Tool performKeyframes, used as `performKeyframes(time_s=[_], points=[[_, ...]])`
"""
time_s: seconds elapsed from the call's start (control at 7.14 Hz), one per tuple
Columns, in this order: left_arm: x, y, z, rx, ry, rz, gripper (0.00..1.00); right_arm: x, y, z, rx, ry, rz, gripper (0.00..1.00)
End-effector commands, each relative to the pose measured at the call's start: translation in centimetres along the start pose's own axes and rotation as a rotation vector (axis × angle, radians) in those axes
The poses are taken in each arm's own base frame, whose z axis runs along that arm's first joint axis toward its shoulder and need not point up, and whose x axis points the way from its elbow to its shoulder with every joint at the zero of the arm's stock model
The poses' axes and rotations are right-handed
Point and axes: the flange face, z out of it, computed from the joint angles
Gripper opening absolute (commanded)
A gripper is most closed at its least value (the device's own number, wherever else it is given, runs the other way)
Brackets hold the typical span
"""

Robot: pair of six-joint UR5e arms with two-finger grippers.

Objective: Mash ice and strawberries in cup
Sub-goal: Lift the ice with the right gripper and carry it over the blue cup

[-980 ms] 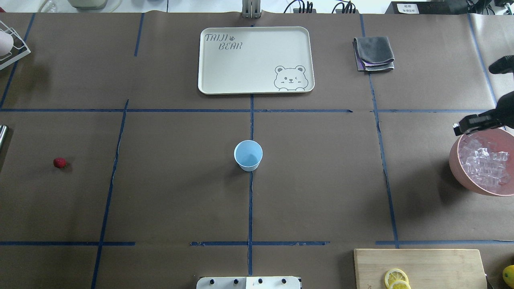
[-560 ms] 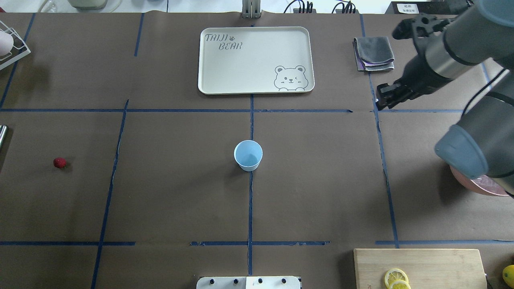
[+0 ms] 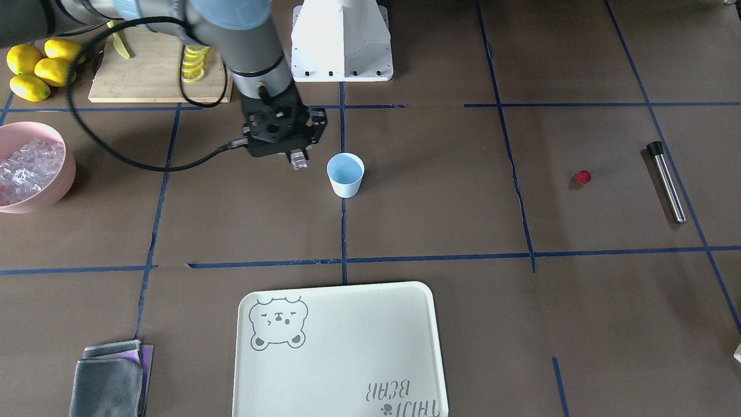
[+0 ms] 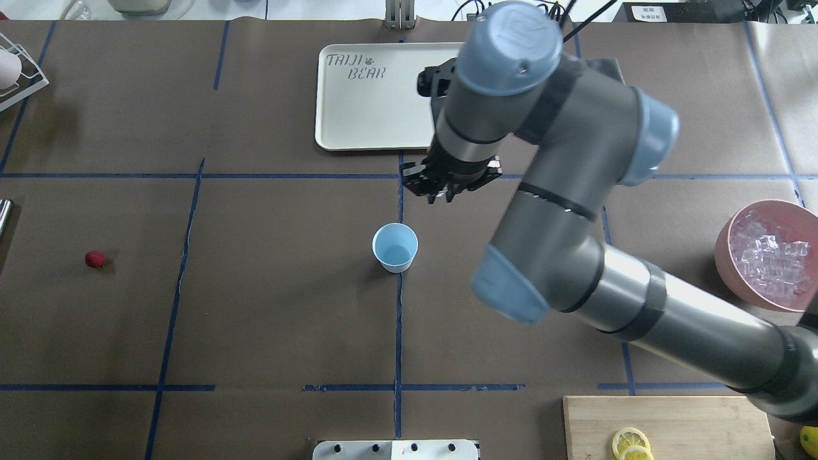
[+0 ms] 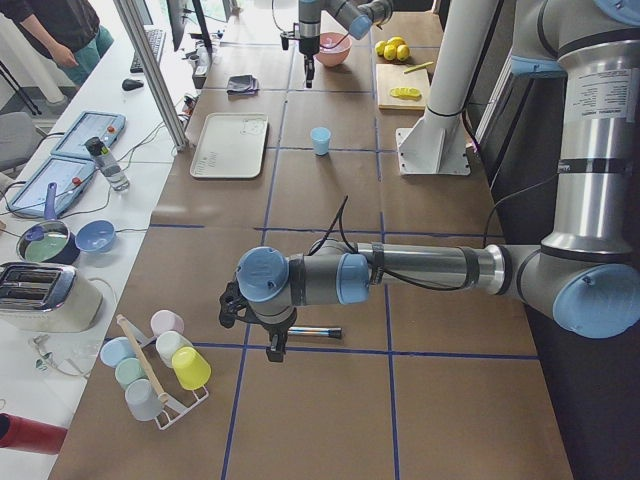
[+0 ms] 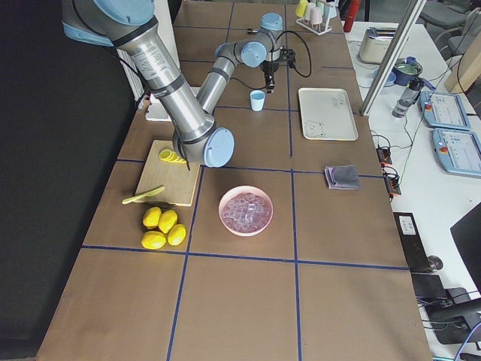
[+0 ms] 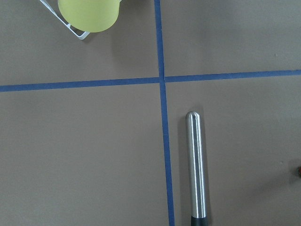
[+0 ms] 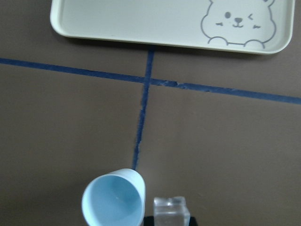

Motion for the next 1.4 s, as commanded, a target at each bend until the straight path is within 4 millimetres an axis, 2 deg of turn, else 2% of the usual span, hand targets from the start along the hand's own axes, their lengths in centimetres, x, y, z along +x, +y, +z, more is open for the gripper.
performKeyframes(time_s=[0.0,0.28,0.7,0.84,0.98,1.12,1.26], points=[[-0.1,0.0,0.1,-0.001,0.0,-0.002,1.0,-7.4,0.8,4.1,-0.028,0.051,0.033,0.01],[-0.1,0.0,0.1,-0.003,0.0,-0.002,1.0,-7.9,1.7,5.3,-0.049,0.062,0.045,0.02],[0.0,0.0,0.0,-0.001,0.0,0.0,1.0,-6.1,2.0,7.3,-0.069,0.098,0.067,0.04],[0.1,0.0,0.0,0.001,0.0,-0.007,1.0,-5.7,2.1,7.6,-0.076,0.102,0.07,0.08],[0.1,0.0,-0.1,0.003,0.0,-0.01,1.0,-5.6,2.1,7.7,-0.078,0.104,0.071,0.17],[0.2,-0.1,-0.1,0.003,-0.001,-0.009,1.0,-5.5,2.2,7.8,-0.085,0.117,0.077,0.21],[0.2,-0.1,-0.1,0.003,-0.001,-0.01,1.0,-5.4,2.3,7.7,-0.087,0.121,0.087,0.3]])
